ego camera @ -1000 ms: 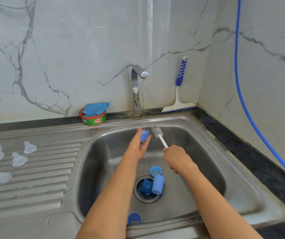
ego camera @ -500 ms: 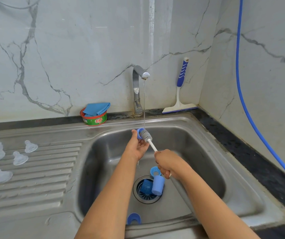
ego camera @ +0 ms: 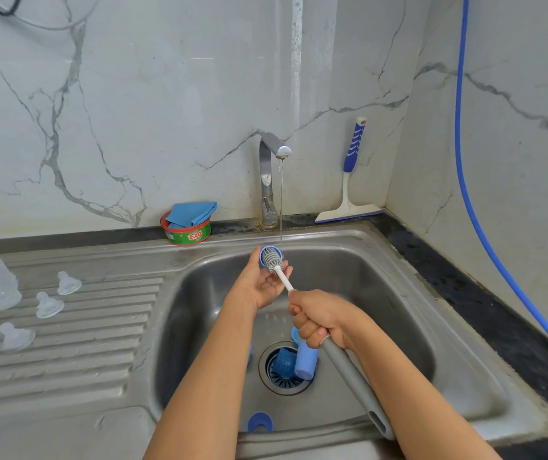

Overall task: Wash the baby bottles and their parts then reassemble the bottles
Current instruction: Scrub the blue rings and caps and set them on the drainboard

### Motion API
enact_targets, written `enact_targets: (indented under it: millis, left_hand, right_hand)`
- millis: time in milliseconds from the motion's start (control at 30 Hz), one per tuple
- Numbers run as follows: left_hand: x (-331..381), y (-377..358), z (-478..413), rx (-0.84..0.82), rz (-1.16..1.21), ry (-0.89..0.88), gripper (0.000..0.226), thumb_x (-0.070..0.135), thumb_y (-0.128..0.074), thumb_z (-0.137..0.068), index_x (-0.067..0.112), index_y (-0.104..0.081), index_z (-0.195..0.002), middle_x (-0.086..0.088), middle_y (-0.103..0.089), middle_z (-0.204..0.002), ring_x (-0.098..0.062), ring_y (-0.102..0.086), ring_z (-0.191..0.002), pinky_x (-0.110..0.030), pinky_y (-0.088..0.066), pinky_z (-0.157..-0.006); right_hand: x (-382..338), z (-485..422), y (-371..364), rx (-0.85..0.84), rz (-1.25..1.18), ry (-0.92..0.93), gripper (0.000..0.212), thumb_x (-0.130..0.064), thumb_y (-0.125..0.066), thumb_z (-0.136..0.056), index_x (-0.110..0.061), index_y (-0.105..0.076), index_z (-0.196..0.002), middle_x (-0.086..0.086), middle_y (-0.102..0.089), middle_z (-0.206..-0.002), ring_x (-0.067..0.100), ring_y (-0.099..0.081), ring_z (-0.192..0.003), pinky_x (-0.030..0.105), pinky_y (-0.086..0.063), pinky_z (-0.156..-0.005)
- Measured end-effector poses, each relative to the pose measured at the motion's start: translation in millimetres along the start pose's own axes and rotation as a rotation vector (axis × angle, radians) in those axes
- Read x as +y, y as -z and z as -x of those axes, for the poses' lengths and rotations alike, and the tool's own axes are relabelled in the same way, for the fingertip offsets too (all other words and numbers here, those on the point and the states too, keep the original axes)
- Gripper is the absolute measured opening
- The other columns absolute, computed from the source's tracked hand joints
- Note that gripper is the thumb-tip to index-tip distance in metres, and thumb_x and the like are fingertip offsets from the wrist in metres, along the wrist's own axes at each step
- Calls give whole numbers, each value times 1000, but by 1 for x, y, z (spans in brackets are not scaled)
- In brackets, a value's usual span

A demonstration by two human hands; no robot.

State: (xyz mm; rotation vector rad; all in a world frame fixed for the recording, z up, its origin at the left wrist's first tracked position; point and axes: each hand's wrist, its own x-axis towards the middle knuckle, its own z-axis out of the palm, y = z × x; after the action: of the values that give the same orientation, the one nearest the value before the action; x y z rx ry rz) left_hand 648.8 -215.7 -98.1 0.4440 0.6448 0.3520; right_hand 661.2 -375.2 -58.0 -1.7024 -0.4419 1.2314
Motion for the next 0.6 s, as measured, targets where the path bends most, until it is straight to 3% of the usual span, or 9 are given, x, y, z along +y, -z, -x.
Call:
enact_targets:
  millis: [67,200,367,500,600]
  left_hand:
    - [6,0,5,27,-30,-36,53,42,-66,-87,-6,-58,-106,-19,-62,-95,-25,-62,-88,-35,-54,-64]
    - [13,0,12,105,-107,-192,34,26,-68,-88,-2,-53,-101,-22,-58,-92,-26,-62,-85,-38,-54,-77]
    - [-1,3,17,229,-154,-350,29,24,-67,-90,-2,-56,-90,-16,-59,-85,-21,-59,-66,-34,-56,-53]
    - [-5,3,18,217,13,-316,44,32,-60,-93,0,-50,-121,-15,-58,-87,-22,-59,-72,-39,-54,-70]
    - [0,4,22,164,4,-263,43,37,-59,-93,2,-52,-117,-15,-58,-88,-24,-58,-78,-45,-48,-97]
  right_hand:
    - [0,4,-3,-9,100,-1,27,-18,-32,-94,-16,-34,-68,-5,-25,-49,6,-18,-35,13,-16,-32]
    - [4,4,-13,43,283,-9,21,-15,-30,-93,-13,-37,-73,-1,-29,-50,9,-22,-34,14,-18,-34]
    - [10,-4,-19,239,574,51,20,-15,-28,-95,-5,-44,-90,7,-42,-54,16,-33,-32,15,-27,-33]
    - [11,-7,-23,273,463,72,22,-19,-32,-94,-9,-43,-78,4,-42,-54,15,-33,-33,15,-26,-33]
    - [8,-4,-21,198,306,81,22,-18,-33,-93,-12,-41,-73,0,-35,-51,11,-26,-33,15,-21,-35]
